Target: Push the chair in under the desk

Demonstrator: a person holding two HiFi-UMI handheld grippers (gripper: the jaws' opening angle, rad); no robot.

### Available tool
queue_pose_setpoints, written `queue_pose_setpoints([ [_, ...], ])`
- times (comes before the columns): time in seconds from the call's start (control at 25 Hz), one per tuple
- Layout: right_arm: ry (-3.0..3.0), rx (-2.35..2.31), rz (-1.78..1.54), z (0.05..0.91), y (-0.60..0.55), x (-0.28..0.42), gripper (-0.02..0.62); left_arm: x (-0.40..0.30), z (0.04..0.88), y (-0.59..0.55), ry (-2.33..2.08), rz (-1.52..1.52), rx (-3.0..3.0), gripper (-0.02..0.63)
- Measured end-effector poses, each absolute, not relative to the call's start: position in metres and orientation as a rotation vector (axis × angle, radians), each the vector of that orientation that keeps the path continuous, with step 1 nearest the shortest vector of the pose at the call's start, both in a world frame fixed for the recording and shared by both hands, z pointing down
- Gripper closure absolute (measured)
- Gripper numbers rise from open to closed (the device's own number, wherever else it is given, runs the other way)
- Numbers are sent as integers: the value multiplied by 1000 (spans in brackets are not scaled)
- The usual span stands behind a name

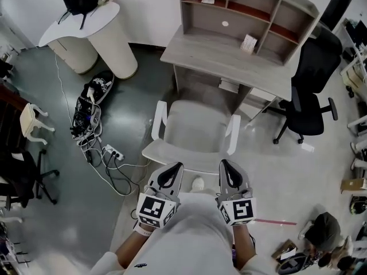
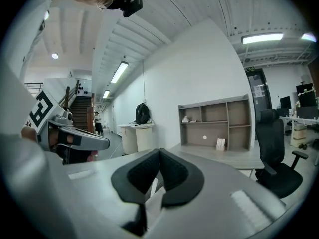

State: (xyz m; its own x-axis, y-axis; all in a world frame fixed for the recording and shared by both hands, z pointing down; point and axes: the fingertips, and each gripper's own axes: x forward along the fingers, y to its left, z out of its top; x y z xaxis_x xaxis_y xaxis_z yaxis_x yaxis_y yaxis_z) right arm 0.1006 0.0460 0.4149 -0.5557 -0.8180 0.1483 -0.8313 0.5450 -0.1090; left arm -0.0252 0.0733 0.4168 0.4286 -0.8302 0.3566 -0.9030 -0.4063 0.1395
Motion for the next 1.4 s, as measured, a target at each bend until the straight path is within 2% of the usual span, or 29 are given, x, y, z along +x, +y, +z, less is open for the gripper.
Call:
queue_pose_setpoints([
  [0.76, -2713, 1307, 324, 416, 22, 63, 581, -39, 434, 36, -1382, 501, 2360, 598],
  [1.16, -2644, 1058, 295, 456, 34, 23, 477, -41, 480, 50, -1113, 746, 2457, 597],
  [1.24, -2619, 1012, 320, 471, 37, 19, 453, -39, 490, 55, -1041, 803, 2480, 535],
  [1.4, -2568, 910, 344, 497, 43, 10, 427, -41, 506, 57, -947, 883, 2497, 506],
])
